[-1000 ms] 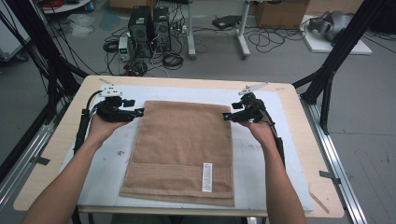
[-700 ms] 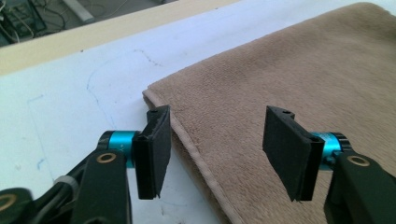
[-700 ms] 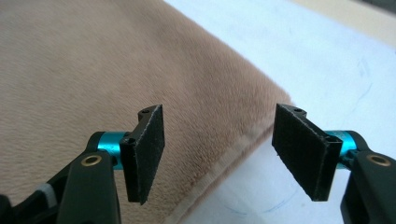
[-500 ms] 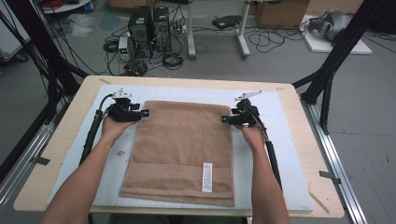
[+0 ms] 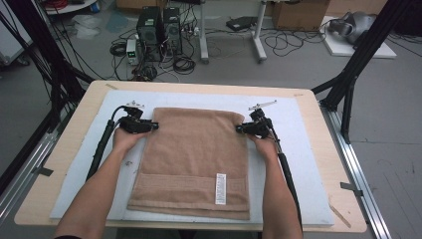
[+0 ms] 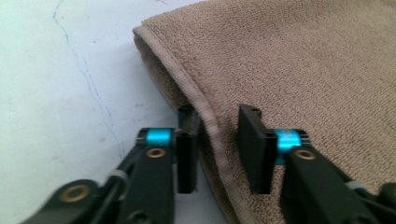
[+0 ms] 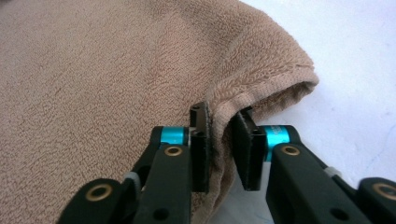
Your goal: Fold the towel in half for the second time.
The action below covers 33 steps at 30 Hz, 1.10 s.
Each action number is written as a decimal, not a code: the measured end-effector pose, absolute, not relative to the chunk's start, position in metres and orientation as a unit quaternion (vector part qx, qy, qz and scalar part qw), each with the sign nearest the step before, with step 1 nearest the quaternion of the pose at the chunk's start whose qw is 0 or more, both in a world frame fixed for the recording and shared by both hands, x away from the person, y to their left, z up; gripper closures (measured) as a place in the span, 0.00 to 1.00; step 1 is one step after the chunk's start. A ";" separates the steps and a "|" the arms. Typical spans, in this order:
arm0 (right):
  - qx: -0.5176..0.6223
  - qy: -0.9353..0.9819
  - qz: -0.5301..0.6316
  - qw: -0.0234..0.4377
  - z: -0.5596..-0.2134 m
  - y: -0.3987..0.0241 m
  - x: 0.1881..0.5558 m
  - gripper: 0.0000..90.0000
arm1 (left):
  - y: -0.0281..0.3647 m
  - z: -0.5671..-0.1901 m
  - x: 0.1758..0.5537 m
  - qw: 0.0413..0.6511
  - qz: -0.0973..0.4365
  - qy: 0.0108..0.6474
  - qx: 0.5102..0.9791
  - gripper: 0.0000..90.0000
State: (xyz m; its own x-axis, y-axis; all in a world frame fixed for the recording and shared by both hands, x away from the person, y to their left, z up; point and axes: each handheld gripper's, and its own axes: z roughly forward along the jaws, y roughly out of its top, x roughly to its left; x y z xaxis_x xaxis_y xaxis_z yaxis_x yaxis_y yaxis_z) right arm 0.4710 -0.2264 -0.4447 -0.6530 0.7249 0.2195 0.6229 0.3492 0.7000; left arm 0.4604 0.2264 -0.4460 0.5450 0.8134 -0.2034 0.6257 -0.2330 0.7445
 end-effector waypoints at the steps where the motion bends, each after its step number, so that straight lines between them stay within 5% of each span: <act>1: 0.409 0.820 0.395 0.066 -0.444 -0.226 0.471 0.90 | 0.226 -0.446 0.460 0.411 0.115 0.463 0.777 0.86; 19: 0.357 0.826 0.430 0.070 -0.393 -0.237 0.450 0.91 | 0.240 -0.404 0.437 0.461 0.125 0.408 0.778 0.92; 33: 0.313 0.839 0.446 0.017 -0.385 -0.241 0.382 0.91 | 0.252 -0.402 0.352 0.475 0.127 0.344 0.800 0.92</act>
State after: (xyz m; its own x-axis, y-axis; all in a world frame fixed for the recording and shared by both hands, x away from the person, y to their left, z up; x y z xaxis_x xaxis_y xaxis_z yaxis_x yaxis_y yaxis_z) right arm 0.3816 -0.2412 -0.3846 -0.8037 0.5396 0.2508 0.5099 0.4072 0.7577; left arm 0.3523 0.2518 -0.4019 0.7306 0.6713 -0.1247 0.4305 -0.3111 0.8473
